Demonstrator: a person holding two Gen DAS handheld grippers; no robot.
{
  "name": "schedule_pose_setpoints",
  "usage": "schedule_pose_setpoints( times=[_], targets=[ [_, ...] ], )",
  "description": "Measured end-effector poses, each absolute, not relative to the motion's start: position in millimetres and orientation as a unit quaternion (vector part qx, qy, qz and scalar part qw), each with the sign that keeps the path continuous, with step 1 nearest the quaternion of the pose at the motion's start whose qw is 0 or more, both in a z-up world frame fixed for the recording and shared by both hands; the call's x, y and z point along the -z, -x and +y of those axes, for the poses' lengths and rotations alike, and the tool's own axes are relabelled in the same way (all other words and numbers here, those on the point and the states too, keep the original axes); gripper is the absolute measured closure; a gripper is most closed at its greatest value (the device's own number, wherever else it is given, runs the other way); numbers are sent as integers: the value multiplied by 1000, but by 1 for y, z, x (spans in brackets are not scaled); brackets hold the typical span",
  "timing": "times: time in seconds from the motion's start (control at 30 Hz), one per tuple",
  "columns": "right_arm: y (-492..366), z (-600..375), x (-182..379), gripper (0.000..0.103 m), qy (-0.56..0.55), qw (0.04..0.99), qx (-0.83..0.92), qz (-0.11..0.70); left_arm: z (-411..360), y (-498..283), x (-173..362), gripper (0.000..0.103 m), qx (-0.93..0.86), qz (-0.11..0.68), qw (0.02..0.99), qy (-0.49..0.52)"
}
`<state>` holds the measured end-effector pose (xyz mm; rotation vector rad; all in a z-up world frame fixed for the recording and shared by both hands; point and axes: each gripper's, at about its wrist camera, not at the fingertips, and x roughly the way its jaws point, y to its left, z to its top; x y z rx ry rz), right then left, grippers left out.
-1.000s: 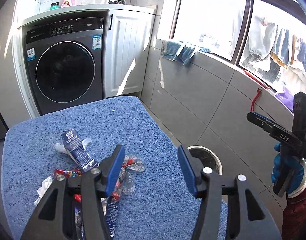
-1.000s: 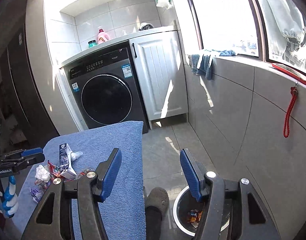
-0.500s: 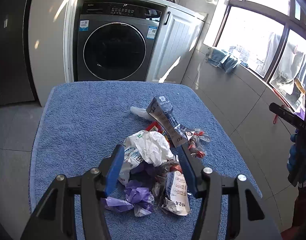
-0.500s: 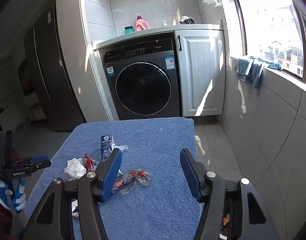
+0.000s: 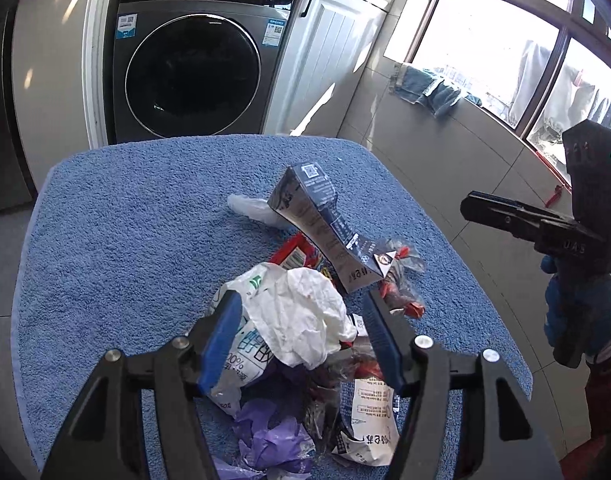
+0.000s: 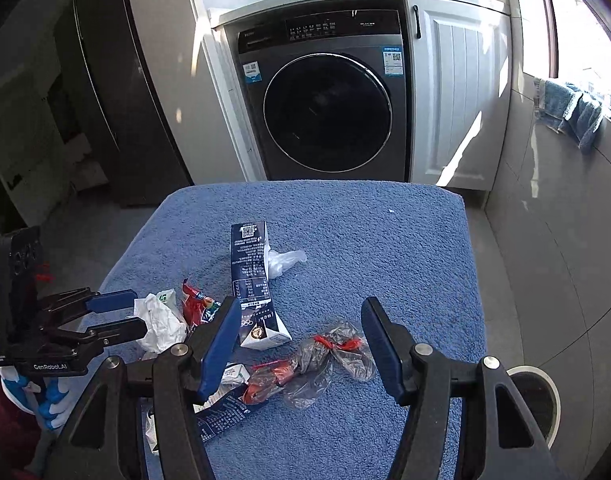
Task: Collect trash
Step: 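Grasp the blue milk carton with the right tool while the left tool grasps white tissue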
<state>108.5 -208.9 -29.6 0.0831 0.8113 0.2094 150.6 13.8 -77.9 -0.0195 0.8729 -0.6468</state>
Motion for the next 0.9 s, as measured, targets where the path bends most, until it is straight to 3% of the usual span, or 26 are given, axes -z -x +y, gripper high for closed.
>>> schedule_pose_setpoints(
  times=[0.17, 0.3, 0.4, 0.57, 0.73, 0.9],
  targets=[
    [-135, -188, 51, 43, -25, 899, -121, 421, 4, -152, 89, 46, 308, 415, 856, -10],
    [-156, -172, 70, 43, -16, 886, -139, 443, 9, -156, 94, 75, 310, 422, 852, 3],
    [-166, -161, 82, 43, -6, 877, -151, 456, 16, -158, 94, 88, 311, 422, 852, 19],
    [-179, -143, 99, 43, 9, 865, -167, 473, 33, -157, 87, 94, 320, 410, 852, 64],
    [-184, -133, 110, 65, 12, 860, -166, 482, 46, -156, 79, 96, 319, 400, 854, 93],
    [-190, -140, 114, 68, -12, 860, -165, 484, 55, -154, 73, 97, 312, 397, 856, 108]
  ],
)
